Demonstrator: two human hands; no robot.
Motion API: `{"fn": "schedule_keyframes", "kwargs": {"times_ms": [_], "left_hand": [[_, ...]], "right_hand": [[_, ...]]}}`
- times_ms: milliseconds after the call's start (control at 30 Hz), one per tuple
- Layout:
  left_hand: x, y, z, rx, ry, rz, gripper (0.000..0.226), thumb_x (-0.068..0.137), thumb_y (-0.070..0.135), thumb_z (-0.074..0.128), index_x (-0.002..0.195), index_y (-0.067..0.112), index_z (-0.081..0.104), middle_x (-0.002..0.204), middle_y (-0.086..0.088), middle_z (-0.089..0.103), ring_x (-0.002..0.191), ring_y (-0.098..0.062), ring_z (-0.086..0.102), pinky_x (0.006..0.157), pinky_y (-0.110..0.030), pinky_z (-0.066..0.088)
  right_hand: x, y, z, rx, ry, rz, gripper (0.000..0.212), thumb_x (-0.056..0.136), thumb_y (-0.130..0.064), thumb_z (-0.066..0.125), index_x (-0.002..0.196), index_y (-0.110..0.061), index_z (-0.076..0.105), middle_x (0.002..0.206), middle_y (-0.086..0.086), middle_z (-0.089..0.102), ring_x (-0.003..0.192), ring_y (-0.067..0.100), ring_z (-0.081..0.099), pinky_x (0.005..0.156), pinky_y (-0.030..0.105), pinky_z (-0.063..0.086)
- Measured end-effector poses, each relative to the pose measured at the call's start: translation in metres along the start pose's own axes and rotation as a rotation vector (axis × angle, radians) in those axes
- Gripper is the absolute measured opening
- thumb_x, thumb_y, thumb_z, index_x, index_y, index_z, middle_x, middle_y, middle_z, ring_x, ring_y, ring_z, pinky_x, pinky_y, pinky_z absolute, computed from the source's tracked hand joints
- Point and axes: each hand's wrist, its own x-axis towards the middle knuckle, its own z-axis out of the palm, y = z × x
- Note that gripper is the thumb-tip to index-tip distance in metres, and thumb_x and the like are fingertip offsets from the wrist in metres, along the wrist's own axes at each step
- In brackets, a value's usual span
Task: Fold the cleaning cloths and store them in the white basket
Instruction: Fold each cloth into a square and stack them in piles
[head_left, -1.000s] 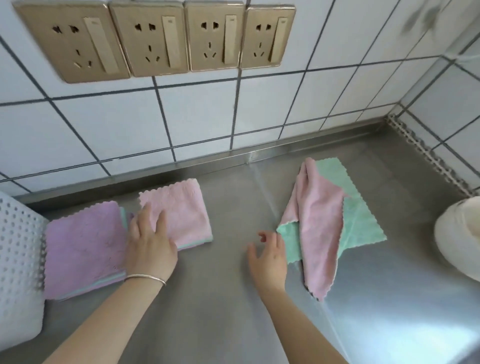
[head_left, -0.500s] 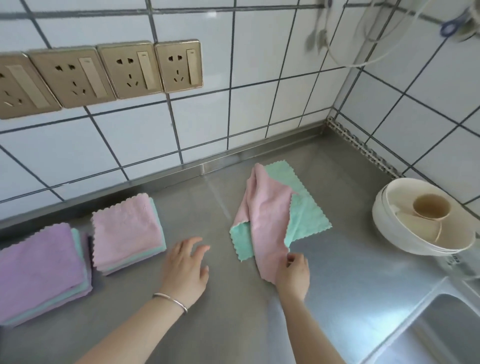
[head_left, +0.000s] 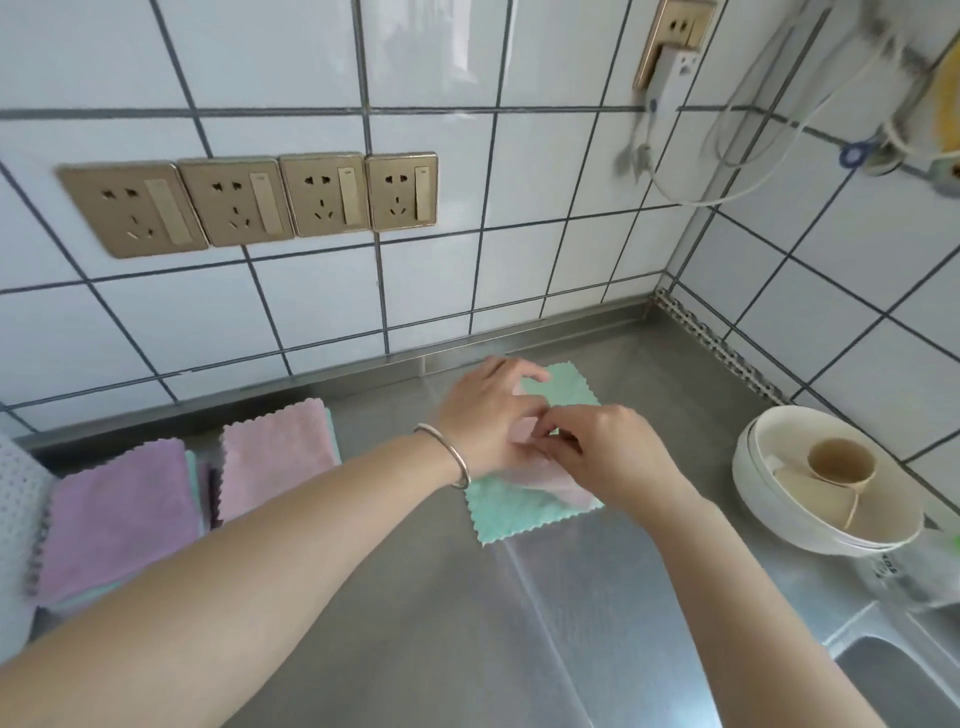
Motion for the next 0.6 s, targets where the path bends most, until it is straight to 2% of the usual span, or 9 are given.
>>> {"fn": "schedule_keyframes", "kwargs": {"times_ms": [67,133,167,233,300,400,500,533,600], "left_hand": [[-0.011,-0.002,-0.013,-0.003,-0.040,0.018,0.063,0.064,0.066,0.035,0.096,0.026,0.070,0.130,0.005,0.048,0.122,-0.021,0.036,0.104,-0.038,0.033],[-0.026,0.000,-0.028,-0.137,-0.018,0.037,0.061,0.063,0.068,0.044,0.094,0.023,0.071,0.126,0.010,0.048,0.120,-0.016,0.036,0.104,-0.028,0.029],[-0.036,0.002,-0.038,-0.207,-0.019,0.030,0.057,0.064,0.066,0.052,0.092,0.021,0.071,0.120,0.016,0.047,0.116,-0.012,0.037,0.101,-0.023,0.028],[-0.056,0.007,-0.056,-0.353,-0.072,-0.044,0.039,0.066,0.053,0.069,0.088,0.020,0.068,0.106,0.029,0.044,0.108,-0.004,0.041,0.094,-0.013,0.029],[-0.077,0.010,-0.073,-0.552,-0.089,-0.125,0.023,0.068,0.037,0.075,0.082,0.030,0.058,0.098,0.025,0.053,0.102,-0.005,0.051,0.090,-0.013,0.036],[-0.111,0.012,-0.090,-0.825,-0.076,-0.186,0.037,0.063,0.034,0.075,0.088,0.025,0.050,0.096,0.009,0.063,0.106,-0.008,0.059,0.095,-0.021,0.042],[-0.140,0.012,-0.102,-0.809,-0.047,-0.212,0.046,0.060,0.043,0.070,0.095,0.022,0.049,0.093,-0.001,0.066,0.099,-0.018,0.062,0.093,-0.031,0.047],[-0.150,0.011,-0.107,-0.755,-0.037,-0.234,0.041,0.061,0.046,0.069,0.092,0.027,0.050,0.092,-0.004,0.066,0.096,-0.020,0.062,0.090,-0.029,0.047],[-0.175,0.004,-0.118,-0.592,-0.025,-0.281,0.024,0.069,0.049,0.067,0.080,0.037,0.050,0.080,0.004,0.060,0.080,-0.010,0.057,0.077,-0.019,0.043]], "right_hand": [[0.003,-0.016,-0.018,-0.013,-0.038,-0.037,0.025,0.076,-0.035,0.050,0.081,-0.024,0.073,0.054,-0.010,0.059,0.051,0.016,0.044,0.049,0.023,0.029],[0.005,-0.031,-0.035,-0.054,-0.130,-0.064,0.016,0.083,-0.033,0.057,0.084,-0.028,0.072,0.047,-0.014,0.043,0.048,0.006,0.039,0.049,0.022,0.030],[0.006,-0.041,-0.043,-0.052,-0.180,-0.076,0.013,0.085,-0.029,0.059,0.085,-0.030,0.072,0.045,-0.012,0.042,0.047,0.005,0.039,0.048,0.018,0.028],[0.006,-0.061,-0.055,0.005,-0.262,-0.091,0.012,0.085,-0.026,0.061,0.085,-0.033,0.071,0.047,-0.014,0.050,0.049,0.004,0.045,0.048,0.016,0.030],[0.005,-0.082,-0.063,0.088,-0.329,-0.113,0.011,0.083,-0.027,0.063,0.082,-0.034,0.071,0.051,-0.024,0.051,0.051,0.002,0.045,0.049,0.016,0.030],[0.003,-0.117,-0.066,0.194,-0.410,-0.172,0.010,0.081,-0.024,0.065,0.078,-0.031,0.072,0.048,-0.015,0.048,0.048,0.006,0.039,0.047,0.016,0.028],[0.003,-0.148,-0.065,0.188,-0.458,-0.239,0.011,0.082,-0.021,0.064,0.080,-0.027,0.073,0.044,-0.010,0.045,0.046,0.005,0.040,0.046,0.015,0.030],[0.002,-0.157,-0.064,0.177,-0.465,-0.260,0.011,0.082,-0.021,0.064,0.080,-0.026,0.072,0.044,-0.007,0.042,0.047,0.006,0.039,0.046,0.016,0.029],[0.002,-0.175,-0.061,0.165,-0.465,-0.293,0.012,0.082,-0.020,0.063,0.077,-0.027,0.070,0.046,-0.005,0.039,0.047,0.007,0.037,0.045,0.017,0.028]]}}
